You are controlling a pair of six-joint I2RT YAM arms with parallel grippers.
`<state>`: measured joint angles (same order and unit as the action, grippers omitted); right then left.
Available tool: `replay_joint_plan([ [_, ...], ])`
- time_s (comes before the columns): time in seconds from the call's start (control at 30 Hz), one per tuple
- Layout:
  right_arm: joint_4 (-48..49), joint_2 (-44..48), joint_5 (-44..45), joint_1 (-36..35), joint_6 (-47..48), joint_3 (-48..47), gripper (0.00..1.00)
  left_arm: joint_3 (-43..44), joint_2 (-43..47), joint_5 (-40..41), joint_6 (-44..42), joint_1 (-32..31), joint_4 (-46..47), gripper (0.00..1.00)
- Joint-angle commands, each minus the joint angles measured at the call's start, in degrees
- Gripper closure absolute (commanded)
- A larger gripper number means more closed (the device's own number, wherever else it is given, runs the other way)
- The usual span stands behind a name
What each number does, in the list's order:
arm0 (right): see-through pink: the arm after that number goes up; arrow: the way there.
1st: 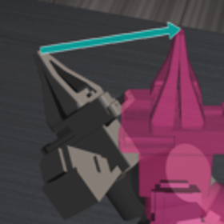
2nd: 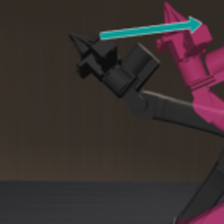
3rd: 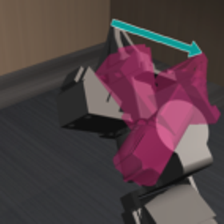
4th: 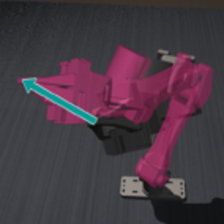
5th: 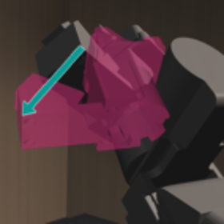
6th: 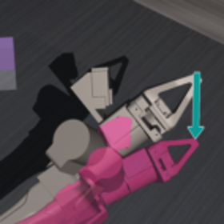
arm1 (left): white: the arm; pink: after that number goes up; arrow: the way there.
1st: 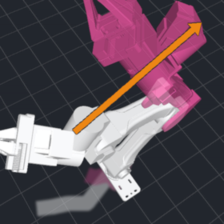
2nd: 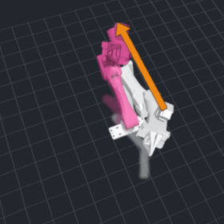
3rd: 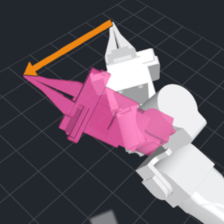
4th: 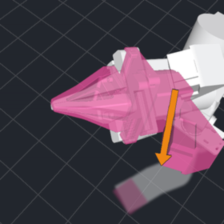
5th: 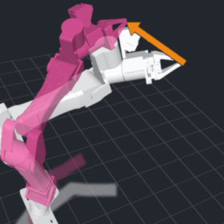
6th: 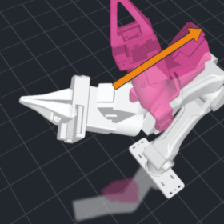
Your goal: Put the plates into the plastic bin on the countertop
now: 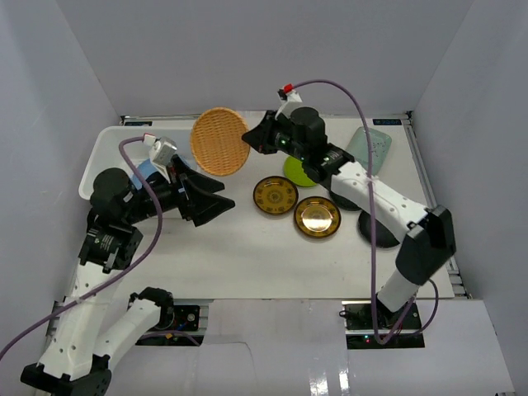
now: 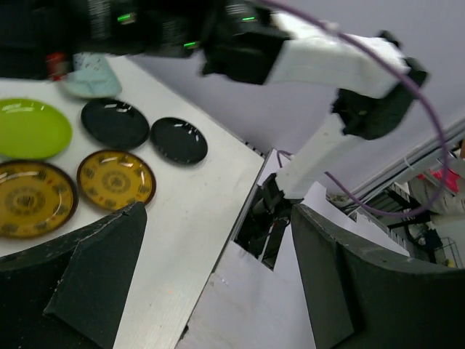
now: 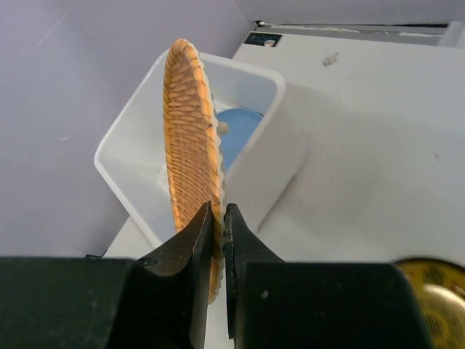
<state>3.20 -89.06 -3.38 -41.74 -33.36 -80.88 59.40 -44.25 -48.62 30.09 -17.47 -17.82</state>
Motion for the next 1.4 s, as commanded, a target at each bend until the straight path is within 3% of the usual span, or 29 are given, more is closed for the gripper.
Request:
replay_joint_plan([
  [0.0, 8.1, -9.3, -6.1, -0.5, 2.2, -11.9, 0.92, 5.8, 1.4, 0.1, -2.6, -2.8, 0.3, 0.07],
  [0.2, 2.6, -28.4, -8.8, -3.0, 2.9, -36.9, 0.92, 8.6, 3.3, 16.6, -3.8, -4.8, -5.6, 0.02],
  [0.3, -0.4, -36.8, -6.8, -4.6, 3.3, -46.3, 0.92, 7.7, 2.8, 19.5, -3.7, -4.7, -6.5, 0.02],
  [0.63, 3.4, -49.0, 0.3, -9.9, 8.0, -52.5, 0.91, 6.1, 0.9, 23.1, -2.8, -4.7, -6.8, 0.02],
  [0.73, 3.9, -49.4, 2.8, -11.9, 11.3, -51.9, 0.74, 6.1, 0.4, 26.6, -1.3, -4.7, -6.9, 0.02],
  [0.77, 3.9, -49.1, 4.9, -12.2, 12.2, -51.7, 0.51, 6.0, 0.6, 31.1, -0.4, -4.7, -7.6, 0.02],
  [0.8, 3.9, -48.8, 5.8, -12.8, 12.4, -51.3, 0.41, 5.8, 0.7, 33.7, 0.2, -4.7, -8.2, 0.02],
  [0.87, 4.2, -46.7, 6.6, -13.0, 12.0, -49.4, 0.26, 5.9, 0.9, 42.2, 0.9, -4.7, -9.9, 0.02],
  [1.07, 4.8, -36.1, 8.9, -12.8, 13.0, -42.5, 0.25, 7.6, -0.1, 51.2, 1.8, -4.8, -11.2, 0.02],
  [1.23, 5.6, -19.3, 14.4, -12.3, 14.6, -19.4, 0.30, 6.5, -3.8, 45.5, 7.2, -4.7, -10.7, 0.02],
  [1.37, 7.9, -4.1, 20.9, -10.0, 14.0, 3.5, 0.50, 1.8, -7.3, 41.5, 11.6, -4.7, -6.3, 0.02],
])
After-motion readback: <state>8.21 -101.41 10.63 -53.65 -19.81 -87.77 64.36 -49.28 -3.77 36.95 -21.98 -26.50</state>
